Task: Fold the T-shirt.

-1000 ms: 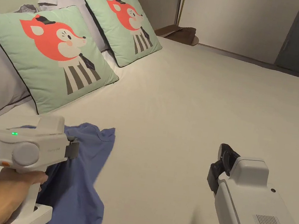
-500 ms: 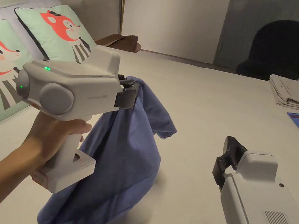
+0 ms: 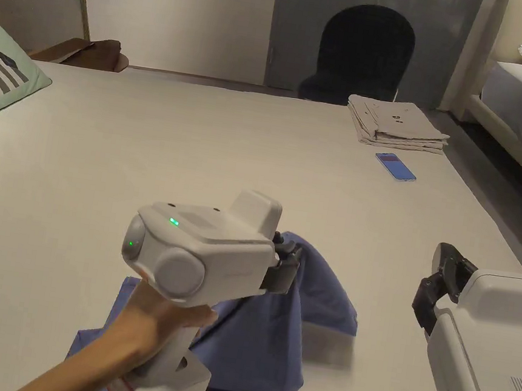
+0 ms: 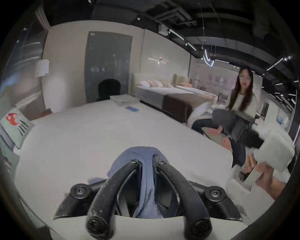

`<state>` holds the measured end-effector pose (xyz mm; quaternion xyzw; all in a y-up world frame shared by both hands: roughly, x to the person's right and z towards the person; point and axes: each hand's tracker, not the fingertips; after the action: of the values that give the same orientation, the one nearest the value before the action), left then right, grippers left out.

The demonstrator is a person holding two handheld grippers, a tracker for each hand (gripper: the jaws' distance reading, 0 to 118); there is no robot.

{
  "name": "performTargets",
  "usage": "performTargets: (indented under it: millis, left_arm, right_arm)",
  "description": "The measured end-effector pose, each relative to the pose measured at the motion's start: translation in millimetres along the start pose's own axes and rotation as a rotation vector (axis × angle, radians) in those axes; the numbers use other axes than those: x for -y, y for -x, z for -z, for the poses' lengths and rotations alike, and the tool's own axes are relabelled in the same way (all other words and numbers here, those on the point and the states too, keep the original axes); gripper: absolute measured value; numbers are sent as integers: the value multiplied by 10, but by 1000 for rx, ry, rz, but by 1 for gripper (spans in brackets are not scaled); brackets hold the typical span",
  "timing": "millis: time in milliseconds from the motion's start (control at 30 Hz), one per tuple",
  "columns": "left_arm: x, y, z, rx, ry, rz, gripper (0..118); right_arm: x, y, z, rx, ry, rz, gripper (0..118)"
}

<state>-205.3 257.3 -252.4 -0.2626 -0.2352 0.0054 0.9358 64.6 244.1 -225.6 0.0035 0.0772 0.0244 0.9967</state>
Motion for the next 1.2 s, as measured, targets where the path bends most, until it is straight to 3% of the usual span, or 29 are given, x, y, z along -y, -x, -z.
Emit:
performTargets:
  millis: [133,367,433,533,600,667,700,733,933,1200]
  left_arm:
    - [533,110,387,32,161,-60,5]
    - [1441,377,964,-91,433,-128,5]
    - [1449,383,908,-82,338,-180,5]
    - [1340,348,890,-97,367,-174,6]
    - [1278,318,809,-109,356,-188,19]
    - [1192,327,689,-103,309,-235,58]
    - [1148,325,615,-104,274,-253,90]
    - [1097,334,540,-113,239,-267,108]
    - [769,496,-167,-187,-14,-317,110]
    - [464,746,-980,-480,-366,-204,110]
  right_arm:
    - [120,-39,-29,19,27,3,0]
    - [292,66,-21,3,74,33,0]
    - [316,105,-27,-4,84,34,0]
    - [351,160,-29,-12,95,34,0]
    - [344,192,-38,-17,102,34,0]
    - [319,216,-56,-22,96,31,0]
    - [302,228,-61,-24,92,28,0]
    - [281,239,-65,-25,89,24,0]
    - [127,288,-124,-22,60,21,0]
    - [-52,373,-136,-25,10,19,0]
